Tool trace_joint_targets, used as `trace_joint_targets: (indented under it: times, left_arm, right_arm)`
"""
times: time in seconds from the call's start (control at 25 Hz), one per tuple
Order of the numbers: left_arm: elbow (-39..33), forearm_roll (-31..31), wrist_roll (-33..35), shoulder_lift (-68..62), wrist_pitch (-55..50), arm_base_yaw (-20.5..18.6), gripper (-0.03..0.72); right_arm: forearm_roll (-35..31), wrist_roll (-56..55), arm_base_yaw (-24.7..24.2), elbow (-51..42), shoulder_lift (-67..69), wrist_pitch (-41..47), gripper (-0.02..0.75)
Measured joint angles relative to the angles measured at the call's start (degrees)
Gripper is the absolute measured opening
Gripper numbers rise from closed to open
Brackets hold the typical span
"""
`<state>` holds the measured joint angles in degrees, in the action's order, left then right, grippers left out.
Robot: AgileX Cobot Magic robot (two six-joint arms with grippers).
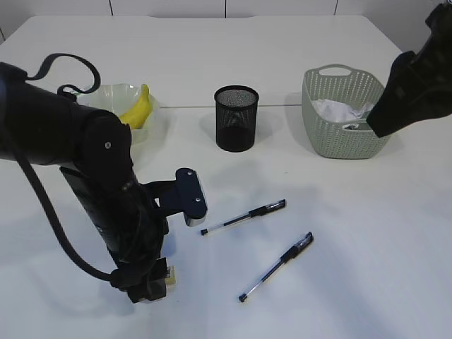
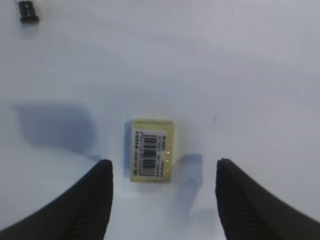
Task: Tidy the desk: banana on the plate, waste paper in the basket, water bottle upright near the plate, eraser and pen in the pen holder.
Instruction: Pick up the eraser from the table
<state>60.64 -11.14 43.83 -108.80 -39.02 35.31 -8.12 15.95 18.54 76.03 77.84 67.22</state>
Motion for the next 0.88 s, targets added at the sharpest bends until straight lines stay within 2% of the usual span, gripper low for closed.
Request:
trace_joint_targets:
  times: [0.24,0.88]
  left_arm:
    - [2.2,0.0,0.1,-1.6,0.2,0.0,0.466]
    - [2.6,0.0,0.5,-4.7,1.6,0.0,0.464]
  right_arm:
    - [-0.1,0.0,0.0,0.0,0.0,0.0,0.356]
    - [-0.2,0.0,0.0,0.0,0.0,0.0,0.356]
